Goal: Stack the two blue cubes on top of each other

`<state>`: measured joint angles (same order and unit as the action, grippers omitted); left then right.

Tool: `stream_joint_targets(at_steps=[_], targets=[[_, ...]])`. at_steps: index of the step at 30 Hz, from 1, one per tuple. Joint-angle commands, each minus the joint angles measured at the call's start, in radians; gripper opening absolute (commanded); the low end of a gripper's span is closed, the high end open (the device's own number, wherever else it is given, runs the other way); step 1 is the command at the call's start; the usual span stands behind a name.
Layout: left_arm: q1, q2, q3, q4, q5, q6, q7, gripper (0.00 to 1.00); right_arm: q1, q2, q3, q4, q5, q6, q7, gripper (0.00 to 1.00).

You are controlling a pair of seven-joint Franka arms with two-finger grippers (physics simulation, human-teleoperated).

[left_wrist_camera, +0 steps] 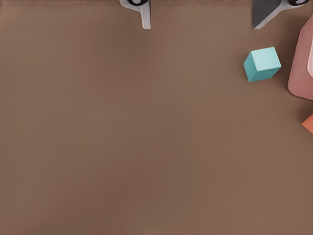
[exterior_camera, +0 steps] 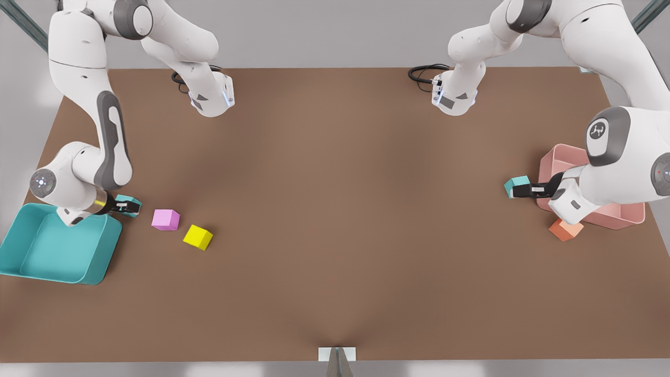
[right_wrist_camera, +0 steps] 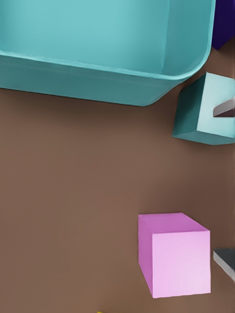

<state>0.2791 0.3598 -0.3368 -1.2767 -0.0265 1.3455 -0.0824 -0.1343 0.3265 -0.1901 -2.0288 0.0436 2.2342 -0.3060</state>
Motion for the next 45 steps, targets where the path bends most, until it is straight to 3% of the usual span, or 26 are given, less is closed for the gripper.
stream_joint_targets(at_steps=[1, 6, 10, 13, 19, 31, 45], targets=[[0.0, -0.001, -0.001, 0.0, 0.0, -0.014, 0.0, 1.0, -0.004, 0.006, 0.0, 0.006, 0.027, -0.033, 0.056, 1.0], [0.002, 0.004, -0.001, 0.0, 0.0, -0.025, 0.0, 1.0, -0.011, 0.026, 0.0, 0.051, 0.027, -0.099, 0.1, 1.0], [0.002, 0.002, -0.001, 0.0, -0.001, -0.035, -0.002, 1.0, -0.016, 0.086, 0.003, 0.191, 0.025, -0.235, 0.107, 1.0], [0.002, 0.004, -0.001, 0.0, -0.001, -0.035, 0.0, 1.0, 0.015, 0.083, 0.009, 0.19, 0.015, -0.245, 0.355, 1.0], [0.002, 0.004, -0.001, 0.0, 0.0, -0.035, 0.0, 1.0, 0.013, 0.075, 0.003, 0.216, 0.01, -0.298, 0.286, 1.0], [-0.001, 0.007, -0.001, 0.0, -0.001, -0.049, 0.0, 1.0, -0.028, 0.013, 0.003, 0.038, 0.027, -0.096, 0.255, 0.99], [-0.003, 0.007, -0.001, -0.001, -0.001, -0.051, -0.002, 1.0, -0.061, 0.06, 0.004, 0.009, 0.027, -0.025, 0.217, 1.0]])
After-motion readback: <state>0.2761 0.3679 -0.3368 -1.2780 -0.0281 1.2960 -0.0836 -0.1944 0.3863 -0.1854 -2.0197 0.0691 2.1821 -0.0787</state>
